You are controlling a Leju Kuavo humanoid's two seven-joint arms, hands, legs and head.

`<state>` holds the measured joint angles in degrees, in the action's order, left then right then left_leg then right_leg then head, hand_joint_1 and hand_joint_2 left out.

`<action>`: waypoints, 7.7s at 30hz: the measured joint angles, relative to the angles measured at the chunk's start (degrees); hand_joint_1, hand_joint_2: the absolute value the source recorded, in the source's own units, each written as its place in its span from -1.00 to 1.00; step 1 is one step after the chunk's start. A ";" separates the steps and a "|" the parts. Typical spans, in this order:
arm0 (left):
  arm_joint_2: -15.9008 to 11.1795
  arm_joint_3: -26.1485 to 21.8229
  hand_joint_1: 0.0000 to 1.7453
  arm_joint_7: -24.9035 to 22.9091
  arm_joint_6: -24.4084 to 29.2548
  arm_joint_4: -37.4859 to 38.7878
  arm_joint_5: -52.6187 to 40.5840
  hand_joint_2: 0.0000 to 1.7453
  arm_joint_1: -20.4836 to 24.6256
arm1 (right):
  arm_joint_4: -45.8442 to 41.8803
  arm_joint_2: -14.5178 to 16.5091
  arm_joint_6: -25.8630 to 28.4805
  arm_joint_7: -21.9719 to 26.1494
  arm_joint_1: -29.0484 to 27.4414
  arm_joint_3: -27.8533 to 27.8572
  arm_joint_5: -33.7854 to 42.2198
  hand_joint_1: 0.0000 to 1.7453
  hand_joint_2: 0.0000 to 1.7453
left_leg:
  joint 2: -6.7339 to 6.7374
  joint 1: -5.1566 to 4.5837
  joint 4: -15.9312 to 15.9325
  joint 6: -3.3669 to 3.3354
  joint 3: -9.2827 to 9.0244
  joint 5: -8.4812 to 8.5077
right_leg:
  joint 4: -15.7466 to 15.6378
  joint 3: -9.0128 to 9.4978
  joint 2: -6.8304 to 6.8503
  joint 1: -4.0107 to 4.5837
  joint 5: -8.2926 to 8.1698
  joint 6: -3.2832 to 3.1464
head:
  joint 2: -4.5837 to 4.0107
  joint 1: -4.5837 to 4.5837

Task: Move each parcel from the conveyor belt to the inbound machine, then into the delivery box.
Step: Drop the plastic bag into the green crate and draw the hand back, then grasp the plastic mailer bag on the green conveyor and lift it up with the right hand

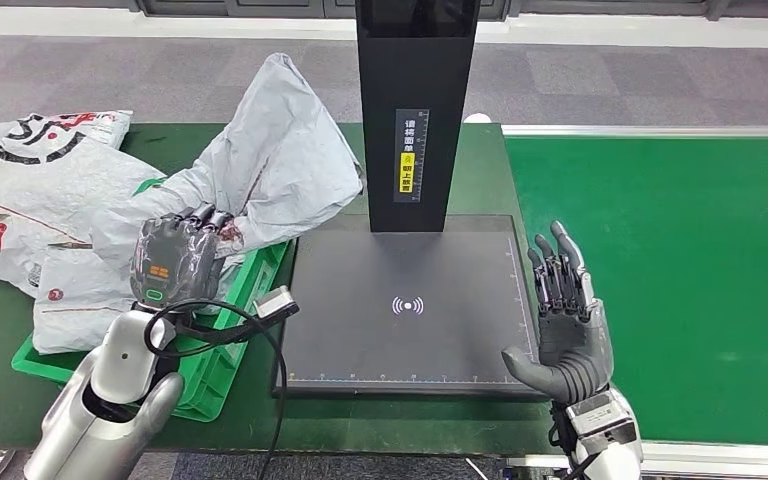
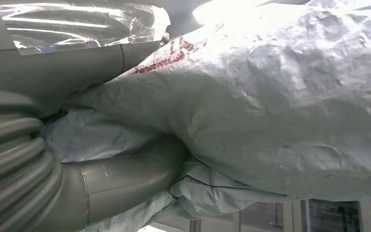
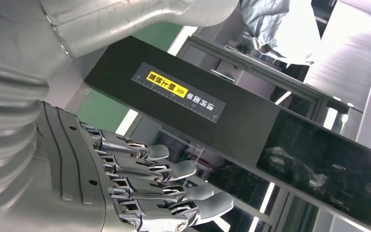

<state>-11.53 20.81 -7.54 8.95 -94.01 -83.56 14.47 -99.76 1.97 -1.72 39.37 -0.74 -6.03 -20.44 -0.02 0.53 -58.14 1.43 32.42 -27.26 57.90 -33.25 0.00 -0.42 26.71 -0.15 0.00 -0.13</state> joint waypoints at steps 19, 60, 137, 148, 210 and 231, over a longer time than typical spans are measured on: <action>2.27 -8.80 1.00 -15.30 2.17 5.09 -4.07 1.00 -1.14 | -0.05 1.90 -1.26 -3.04 1.61 -0.01 -1.12 -1.00 1.00 | 0.00 0.01 0.00 0.01 0.01 0.01 | 0.00 0.01 0.00 0.02 0.00 -0.01 | 0.00 0.00; 9.18 -20.82 1.00 -11.64 -2.48 11.24 -4.11 1.00 -14.60 | 1.46 3.46 -2.29 -3.27 2.79 0.00 -1.11 -1.00 1.00 | 0.00 0.01 0.01 0.01 0.02 0.00 | 0.00 -0.03 -0.01 0.02 0.01 -0.01 | 0.00 0.00; 12.88 -17.36 -1.00 12.02 23.32 -10.78 11.54 1.00 -15.38 | 0.46 4.09 -1.22 -1.47 -1.09 1.03 -2.69 -1.00 1.00 | 0.03 0.00 0.00 0.01 0.03 0.01 | -0.02 -0.06 -0.03 0.02 -0.05 -0.04 | 0.00 0.00; 12.14 -10.92 -1.00 31.47 28.98 -14.34 30.85 1.00 -16.18 | 1.47 4.09 1.87 -3.15 -0.17 1.08 -4.63 -1.00 1.00 | 0.03 0.00 0.00 0.01 0.03 0.01 | -0.02 -0.04 -0.03 0.02 -0.05 -0.04 | 0.00 0.00; 14.49 -6.43 -1.00 46.46 30.97 -16.24 39.76 1.00 -19.71 | 51.23 -3.72 32.85 -36.84 18.17 30.05 -56.07 -1.00 0.00 | -0.04 -0.08 -0.03 -0.12 0.05 0.01 | -0.03 -0.01 0.05 -0.07 -0.10 0.04 | 0.00 0.00; 14.64 -6.43 -1.00 44.87 30.97 -16.85 37.82 1.00 -20.89 | 53.18 -3.73 32.13 -35.86 19.95 31.15 -55.33 -1.00 1.00 | -0.05 -0.08 -0.02 -0.12 0.05 0.01 | -0.03 -0.01 0.04 -0.07 -0.10 0.04 | 0.00 0.00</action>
<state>3.10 14.38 37.33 39.91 -110.86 -45.74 -6.42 -46.58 -1.76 30.41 3.51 19.21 25.11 -75.77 -0.07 0.45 -58.17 1.32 32.46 -27.25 57.87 -33.26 0.04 -0.49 26.60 -0.10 0.00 -0.13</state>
